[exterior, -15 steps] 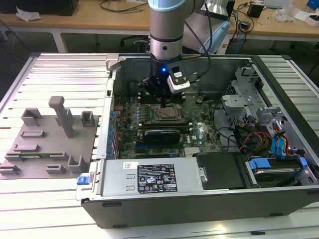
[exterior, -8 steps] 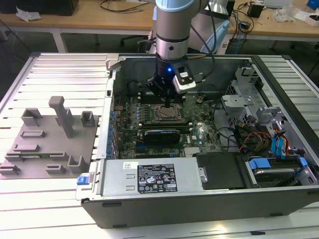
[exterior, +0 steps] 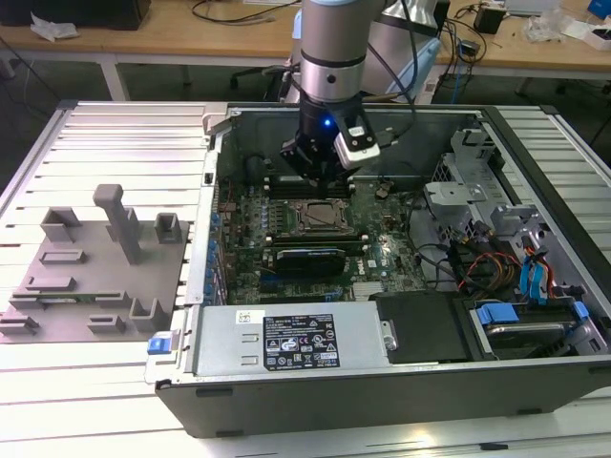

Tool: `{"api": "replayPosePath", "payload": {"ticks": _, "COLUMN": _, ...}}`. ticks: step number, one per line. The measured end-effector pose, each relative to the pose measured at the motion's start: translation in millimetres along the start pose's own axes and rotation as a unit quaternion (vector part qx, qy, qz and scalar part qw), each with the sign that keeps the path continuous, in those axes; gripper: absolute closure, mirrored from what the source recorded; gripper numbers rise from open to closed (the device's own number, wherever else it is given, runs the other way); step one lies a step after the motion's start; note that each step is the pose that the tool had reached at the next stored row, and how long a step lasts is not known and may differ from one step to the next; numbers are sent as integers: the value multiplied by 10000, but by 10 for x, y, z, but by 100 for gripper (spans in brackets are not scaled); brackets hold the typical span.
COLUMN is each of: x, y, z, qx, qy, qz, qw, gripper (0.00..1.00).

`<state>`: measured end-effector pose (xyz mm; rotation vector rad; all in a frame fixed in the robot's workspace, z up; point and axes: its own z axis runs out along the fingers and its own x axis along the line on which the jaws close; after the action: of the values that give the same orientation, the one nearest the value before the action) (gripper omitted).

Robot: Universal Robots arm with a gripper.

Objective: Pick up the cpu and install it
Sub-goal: 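Install the first cpu locking lever, then install the second cpu locking lever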

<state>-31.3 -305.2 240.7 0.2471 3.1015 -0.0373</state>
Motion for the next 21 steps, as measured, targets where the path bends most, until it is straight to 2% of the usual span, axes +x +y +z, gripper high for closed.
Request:
{"api": "replayPosePath", "payload": {"ticks": 5, "x": -50, "y": 4, "z": -13, "qx": 4, "qy": 28, "qz": -1, "qw": 10000, "gripper": 89}}
{"api": "replayPosePath", "payload": {"ticks": 16, "x": -51, "y": 1, "z": -28, "qx": 4, "qy": 28, "qz": -1, "qw": 10000, "gripper": 89}}
{"api": "replayPosePath", "payload": {"ticks": 21, "x": -55, "y": -24, "z": -27, "qx": 3, "qy": 28, "qz": -1, "qw": 10000, "gripper": 89}}
